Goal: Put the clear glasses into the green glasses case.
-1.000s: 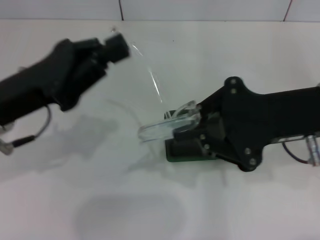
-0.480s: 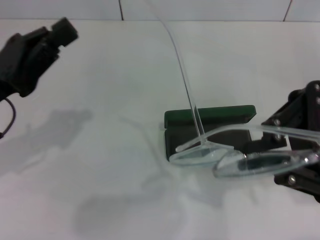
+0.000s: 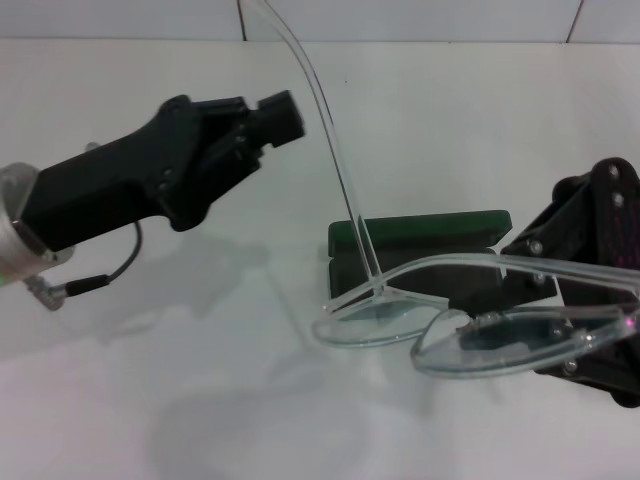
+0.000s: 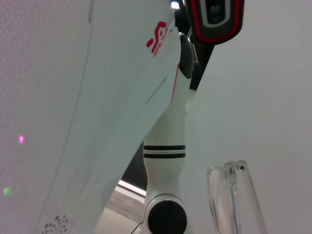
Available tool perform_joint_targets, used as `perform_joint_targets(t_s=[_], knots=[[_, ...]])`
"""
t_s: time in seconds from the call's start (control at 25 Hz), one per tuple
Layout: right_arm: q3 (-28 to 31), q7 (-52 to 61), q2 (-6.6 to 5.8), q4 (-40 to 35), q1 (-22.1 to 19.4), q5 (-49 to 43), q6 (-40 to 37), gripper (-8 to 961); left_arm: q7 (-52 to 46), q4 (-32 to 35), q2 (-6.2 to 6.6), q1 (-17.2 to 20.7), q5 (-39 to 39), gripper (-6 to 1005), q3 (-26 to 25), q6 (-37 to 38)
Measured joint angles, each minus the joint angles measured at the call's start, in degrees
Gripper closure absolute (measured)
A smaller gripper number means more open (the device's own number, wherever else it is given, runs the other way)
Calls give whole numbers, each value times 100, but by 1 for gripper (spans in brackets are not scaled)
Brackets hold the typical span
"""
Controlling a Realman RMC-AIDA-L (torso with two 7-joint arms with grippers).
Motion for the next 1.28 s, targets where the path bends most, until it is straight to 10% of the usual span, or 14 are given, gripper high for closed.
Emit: perform_joint_targets(t_s=[1.28], knots=[[10,-463,-17,1237,636,-64,254,900,41,-223,-14,-440,-419,941,641,8]])
